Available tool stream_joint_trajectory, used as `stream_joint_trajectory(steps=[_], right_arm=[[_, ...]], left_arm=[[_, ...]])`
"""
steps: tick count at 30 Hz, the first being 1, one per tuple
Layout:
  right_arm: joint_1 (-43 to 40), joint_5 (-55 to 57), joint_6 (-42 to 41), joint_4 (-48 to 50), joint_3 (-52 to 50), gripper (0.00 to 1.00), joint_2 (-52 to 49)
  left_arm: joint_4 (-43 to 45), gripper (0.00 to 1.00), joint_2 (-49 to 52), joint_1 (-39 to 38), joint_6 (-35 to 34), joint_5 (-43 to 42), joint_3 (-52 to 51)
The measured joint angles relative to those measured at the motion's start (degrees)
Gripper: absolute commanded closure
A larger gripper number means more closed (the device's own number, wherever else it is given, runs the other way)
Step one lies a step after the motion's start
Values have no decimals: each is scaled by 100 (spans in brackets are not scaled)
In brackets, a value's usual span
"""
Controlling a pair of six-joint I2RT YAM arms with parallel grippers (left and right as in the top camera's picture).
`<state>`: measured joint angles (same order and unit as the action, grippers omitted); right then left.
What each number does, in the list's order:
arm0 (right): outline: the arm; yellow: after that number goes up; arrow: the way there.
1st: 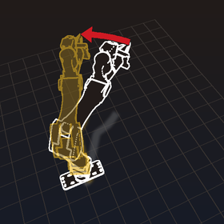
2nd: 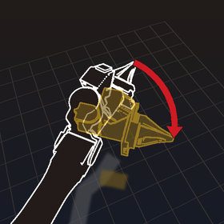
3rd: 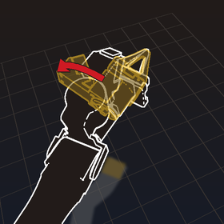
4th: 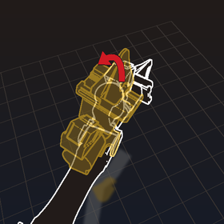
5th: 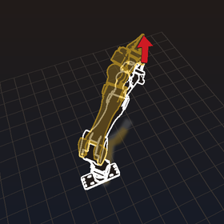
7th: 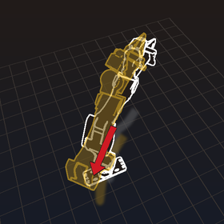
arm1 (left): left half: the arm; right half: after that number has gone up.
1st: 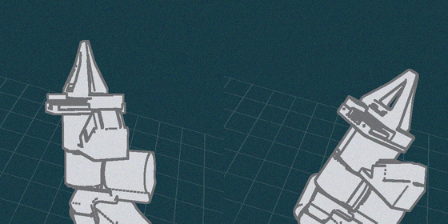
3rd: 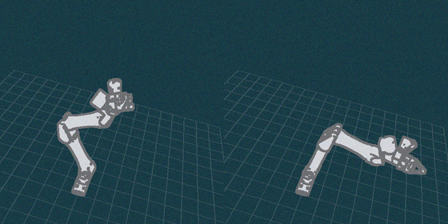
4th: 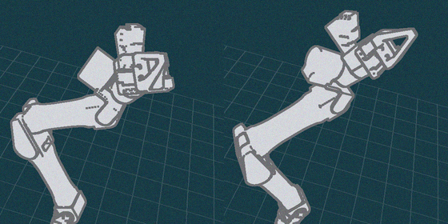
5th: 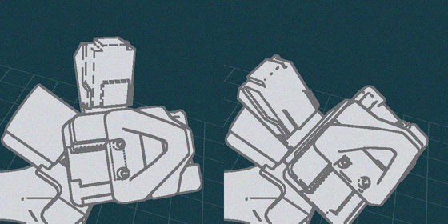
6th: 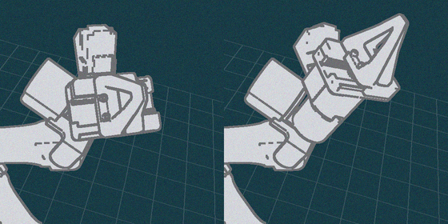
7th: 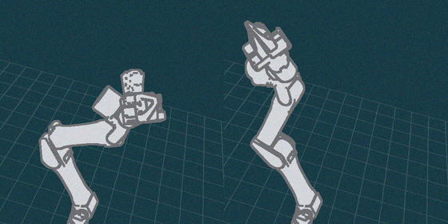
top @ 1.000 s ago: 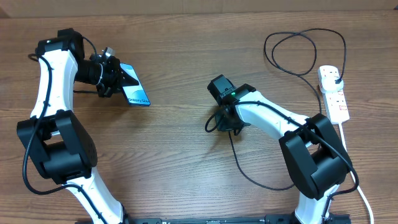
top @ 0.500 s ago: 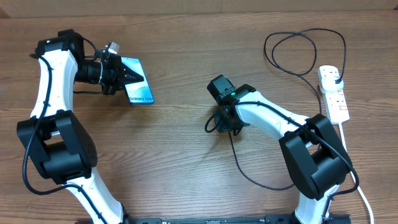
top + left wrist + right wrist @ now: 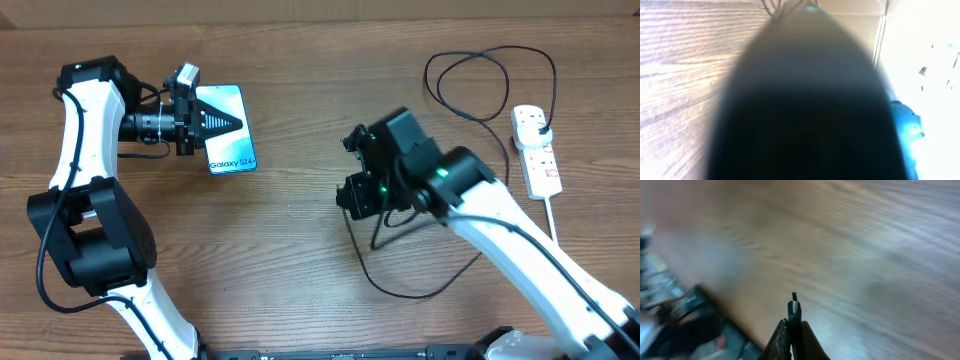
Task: Plug charger to phone and switch on socket
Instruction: 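Move the plug with the right gripper toward the phone's bottom port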
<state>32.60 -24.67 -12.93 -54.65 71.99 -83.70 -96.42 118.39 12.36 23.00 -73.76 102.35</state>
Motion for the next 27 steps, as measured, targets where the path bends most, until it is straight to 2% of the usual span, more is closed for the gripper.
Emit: stream_joint_trajectory(steps=[7, 15, 21, 27], right_arm=[[0, -894, 389, -509, -7, 96, 651], [-146, -1615, 619, -302, -435, 96, 1158], [-315, -2629, 658, 1180, -1003, 96, 1147], [-332, -3322, 20, 3047, -1475, 96, 1082]], left_arm=[[-7, 95, -9, -389, 428, -306, 0], [-22, 95, -166, -1091, 730, -785, 0], [57, 95, -179, -1316, 898, -1169, 0], [57, 96, -181, -1314, 890, -1298, 0]])
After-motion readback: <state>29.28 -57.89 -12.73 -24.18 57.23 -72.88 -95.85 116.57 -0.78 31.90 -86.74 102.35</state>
